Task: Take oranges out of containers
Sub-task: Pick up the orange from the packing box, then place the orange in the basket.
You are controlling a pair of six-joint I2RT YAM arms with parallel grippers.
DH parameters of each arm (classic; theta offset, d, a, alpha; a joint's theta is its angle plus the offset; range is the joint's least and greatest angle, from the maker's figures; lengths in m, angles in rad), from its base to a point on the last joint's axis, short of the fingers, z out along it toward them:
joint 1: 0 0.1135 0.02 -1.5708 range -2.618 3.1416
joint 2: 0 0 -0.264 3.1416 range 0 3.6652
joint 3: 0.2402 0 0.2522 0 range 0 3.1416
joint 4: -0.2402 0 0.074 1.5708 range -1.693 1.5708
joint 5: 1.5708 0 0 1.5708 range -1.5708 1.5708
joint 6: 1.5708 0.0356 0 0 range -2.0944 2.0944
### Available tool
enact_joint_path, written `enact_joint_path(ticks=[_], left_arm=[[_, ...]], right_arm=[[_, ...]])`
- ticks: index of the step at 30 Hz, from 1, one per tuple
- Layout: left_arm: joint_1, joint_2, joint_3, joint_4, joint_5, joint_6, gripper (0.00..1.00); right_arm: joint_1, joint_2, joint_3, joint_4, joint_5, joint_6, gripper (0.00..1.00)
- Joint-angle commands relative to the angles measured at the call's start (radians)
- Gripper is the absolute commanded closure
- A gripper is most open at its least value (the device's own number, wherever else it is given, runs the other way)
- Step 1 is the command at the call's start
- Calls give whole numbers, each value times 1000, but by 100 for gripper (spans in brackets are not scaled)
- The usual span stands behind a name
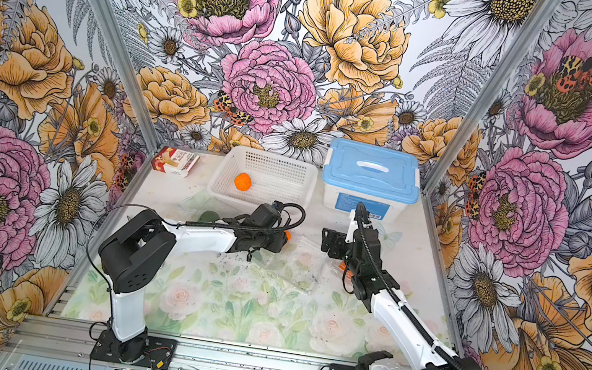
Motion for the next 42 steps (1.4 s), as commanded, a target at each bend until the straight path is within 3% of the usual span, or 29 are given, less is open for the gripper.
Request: enact_joint_path(ticks=[1, 13, 19, 33, 42], left_arm=[[8, -94, -29, 58, 37, -15, 49], [11, -271, -64, 31, 54, -14, 47], [62, -314, -31, 18, 56, 1, 46], [236, -143, 176, 7, 93, 33, 43], [268, -60, 311, -83, 127, 66, 20]], right_arm=[[0, 2, 26, -7, 34, 8, 15], [-1, 2, 24, -14, 54, 12, 15], [0, 1, 26, -15, 52, 15, 15], [-1, 15, 27, -19, 56, 15, 15], [-3, 22, 36, -31, 32, 20, 13]])
